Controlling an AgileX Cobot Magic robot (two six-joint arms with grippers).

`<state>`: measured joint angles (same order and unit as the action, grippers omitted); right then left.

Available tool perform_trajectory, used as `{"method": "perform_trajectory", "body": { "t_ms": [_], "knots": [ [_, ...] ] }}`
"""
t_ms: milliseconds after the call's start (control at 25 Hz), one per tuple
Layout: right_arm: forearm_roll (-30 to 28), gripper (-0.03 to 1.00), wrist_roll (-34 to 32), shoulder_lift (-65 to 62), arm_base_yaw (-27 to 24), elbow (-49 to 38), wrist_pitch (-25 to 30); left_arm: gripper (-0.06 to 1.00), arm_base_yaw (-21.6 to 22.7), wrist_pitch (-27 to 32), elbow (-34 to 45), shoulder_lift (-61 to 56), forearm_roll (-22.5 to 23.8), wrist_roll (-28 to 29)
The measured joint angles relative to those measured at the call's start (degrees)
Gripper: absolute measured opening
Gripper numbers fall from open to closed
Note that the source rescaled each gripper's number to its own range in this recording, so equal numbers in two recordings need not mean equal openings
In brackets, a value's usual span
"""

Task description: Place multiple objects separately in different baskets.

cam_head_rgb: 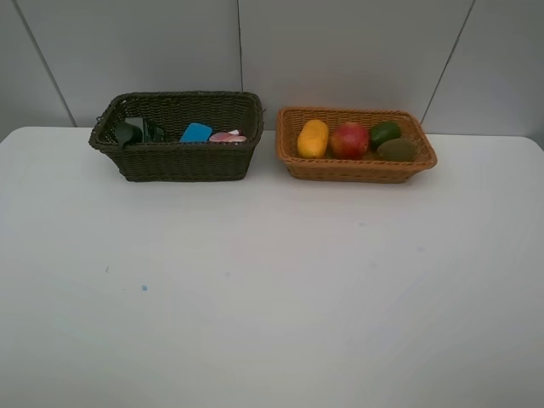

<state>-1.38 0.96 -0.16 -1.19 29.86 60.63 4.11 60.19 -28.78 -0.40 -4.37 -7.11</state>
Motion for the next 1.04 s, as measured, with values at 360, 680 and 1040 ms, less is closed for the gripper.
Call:
{"method": "perform_trajectory", "body": {
  "t_ms": [360, 680, 1040],
  "knots": [
    [0.0, 1.0, 0.0, 0.0, 0.0, 0.0, 0.0, 1.0, 0.0, 0.0, 0.0, 0.0, 0.0, 0.0],
    [0.0, 1.0, 0.0, 0.0, 0.0, 0.0, 0.0, 1.0, 0.0, 0.0, 0.0, 0.0, 0.0, 0.0],
    [0.0, 1.0, 0.0, 0.0, 0.0, 0.0, 0.0, 1.0, 0.0, 0.0, 0.0, 0.0, 0.0, 0.0]
  ]
}}
